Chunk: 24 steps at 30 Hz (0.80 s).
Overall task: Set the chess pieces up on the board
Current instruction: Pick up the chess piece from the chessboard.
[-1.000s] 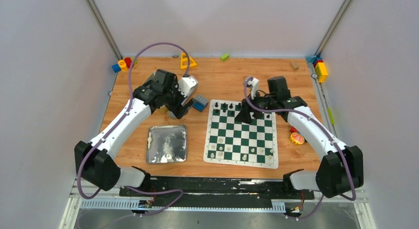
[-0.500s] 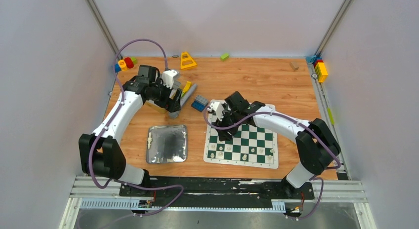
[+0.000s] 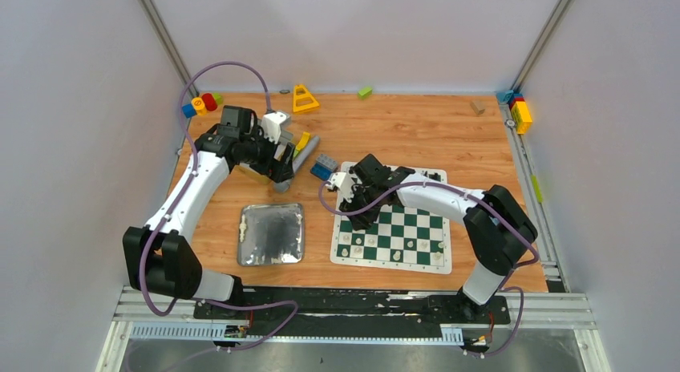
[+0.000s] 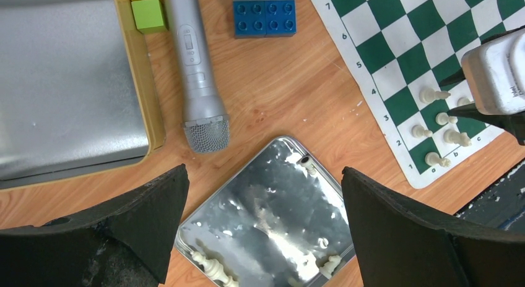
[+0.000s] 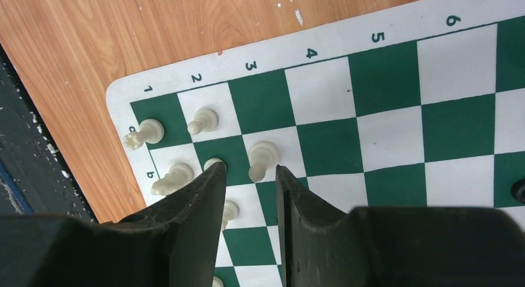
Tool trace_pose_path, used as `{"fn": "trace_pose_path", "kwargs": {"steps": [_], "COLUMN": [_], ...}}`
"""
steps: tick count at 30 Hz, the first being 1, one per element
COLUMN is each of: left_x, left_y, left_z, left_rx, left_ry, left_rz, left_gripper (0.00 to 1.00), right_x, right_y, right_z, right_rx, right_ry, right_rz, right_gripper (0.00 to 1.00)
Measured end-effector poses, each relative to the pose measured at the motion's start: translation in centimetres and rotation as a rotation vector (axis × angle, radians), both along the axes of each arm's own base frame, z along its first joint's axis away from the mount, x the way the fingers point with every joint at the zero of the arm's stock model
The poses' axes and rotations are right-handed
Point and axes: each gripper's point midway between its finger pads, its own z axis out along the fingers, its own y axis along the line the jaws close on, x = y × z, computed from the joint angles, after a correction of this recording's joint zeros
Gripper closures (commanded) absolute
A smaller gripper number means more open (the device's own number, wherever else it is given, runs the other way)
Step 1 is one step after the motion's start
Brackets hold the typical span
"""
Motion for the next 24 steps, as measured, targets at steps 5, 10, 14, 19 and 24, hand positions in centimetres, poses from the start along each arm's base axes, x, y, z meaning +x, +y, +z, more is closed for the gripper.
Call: {"fn": "trace_pose_path", "kwargs": {"steps": [5, 10, 14, 19, 24], "left_x": [0.0, -0.1, -0.2, -0.2, -0.2], "left_y": [0.0, 0.0, 0.0, 0.0, 0.1], "left_z": [0.0, 0.2, 0.3, 0.3, 0.3], "left_rx": [0.0, -0.001, -0.001, -0.001, 0.003], "left_ry": [-0.001, -0.006, -0.011, -0.011, -0.012], "left_rz": [0.0, 0.0, 0.0, 0.0, 0.001], "left_gripper": [0.0, 0.0, 0.0, 0.0, 0.0], "right_x": [0.1, 0.0, -0.1, 0.1, 0.2], "right_y": [0.0, -0.1, 0.0, 0.0, -0.5], "right_z": [-0.7, -1.5, -1.9, -1.9, -1.0], "right_rx": [-0.023, -0.048, -0.058, -0.064, -0.073], "right_ry": [-0.002, 0.008, 0.011, -0.001, -0.027], "right_rz": [0.001, 0.001, 0.005, 0.007, 0.009], "right_gripper": [0.68, 0.75, 0.83, 0.93, 0.96]}}
